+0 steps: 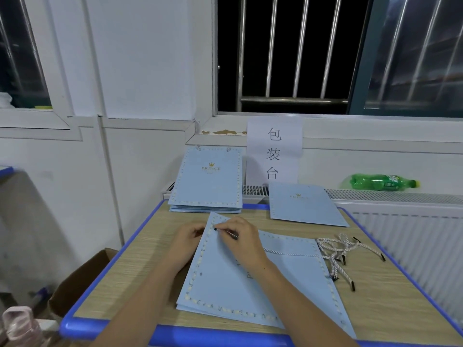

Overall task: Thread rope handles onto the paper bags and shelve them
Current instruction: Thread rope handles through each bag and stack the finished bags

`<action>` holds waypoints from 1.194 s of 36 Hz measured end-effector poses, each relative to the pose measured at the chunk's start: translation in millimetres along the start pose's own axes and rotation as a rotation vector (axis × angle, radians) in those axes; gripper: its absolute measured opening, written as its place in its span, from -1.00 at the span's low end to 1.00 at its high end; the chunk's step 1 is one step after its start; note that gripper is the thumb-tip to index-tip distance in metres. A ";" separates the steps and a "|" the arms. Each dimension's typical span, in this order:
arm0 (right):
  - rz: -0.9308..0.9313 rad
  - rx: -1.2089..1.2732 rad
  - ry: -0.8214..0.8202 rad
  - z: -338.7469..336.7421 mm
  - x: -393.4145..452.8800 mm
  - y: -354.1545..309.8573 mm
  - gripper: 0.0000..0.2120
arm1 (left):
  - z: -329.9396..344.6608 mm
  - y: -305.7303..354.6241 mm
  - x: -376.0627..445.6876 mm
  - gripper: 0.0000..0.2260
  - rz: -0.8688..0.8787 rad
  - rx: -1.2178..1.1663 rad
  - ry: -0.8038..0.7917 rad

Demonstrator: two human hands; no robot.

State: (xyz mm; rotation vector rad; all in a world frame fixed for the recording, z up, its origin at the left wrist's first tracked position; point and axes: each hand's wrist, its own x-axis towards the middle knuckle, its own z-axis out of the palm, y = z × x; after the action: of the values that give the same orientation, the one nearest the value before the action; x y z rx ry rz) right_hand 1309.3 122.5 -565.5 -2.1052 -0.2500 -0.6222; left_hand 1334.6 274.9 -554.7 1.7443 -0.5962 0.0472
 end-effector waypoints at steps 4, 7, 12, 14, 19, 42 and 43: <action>0.010 -0.035 -0.020 0.1 -0.9 0.0 -0.79 | 3.9 -0.7 0.8 -0.75 0.037 0.119 0.015; 0.007 -0.127 -0.043 0.9 -1.1 1.5 -0.79 | 2.9 -4.0 1.3 -0.85 0.087 0.262 0.007; 0.035 -0.159 -0.022 0.1 -0.6 3.8 -0.83 | 2.5 -10.8 4.5 -0.53 0.056 0.410 0.016; 0.029 -0.161 -0.015 -0.6 -0.9 3.3 -0.85 | 4.5 -9.9 5.6 -0.52 0.012 0.398 0.039; -0.001 -0.141 -0.009 -1.1 -0.6 1.3 -0.88 | 6.5 -11.6 6.1 -0.64 -0.086 0.303 0.102; 0.000 -0.164 -0.066 3.0 1.0 4.6 -0.90 | 1.6 -10.2 8.8 -0.55 -0.264 0.017 -0.004; 0.012 -0.152 -0.060 3.0 1.2 4.9 -0.88 | 2.8 -9.2 8.5 -0.53 -0.248 0.037 -0.008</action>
State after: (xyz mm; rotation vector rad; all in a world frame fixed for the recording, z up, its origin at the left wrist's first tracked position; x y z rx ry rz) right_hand 1313.3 122.1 -569.8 -2.2723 -0.2293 -0.5876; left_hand 1345.0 270.4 -560.8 1.8432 -0.3838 -0.1229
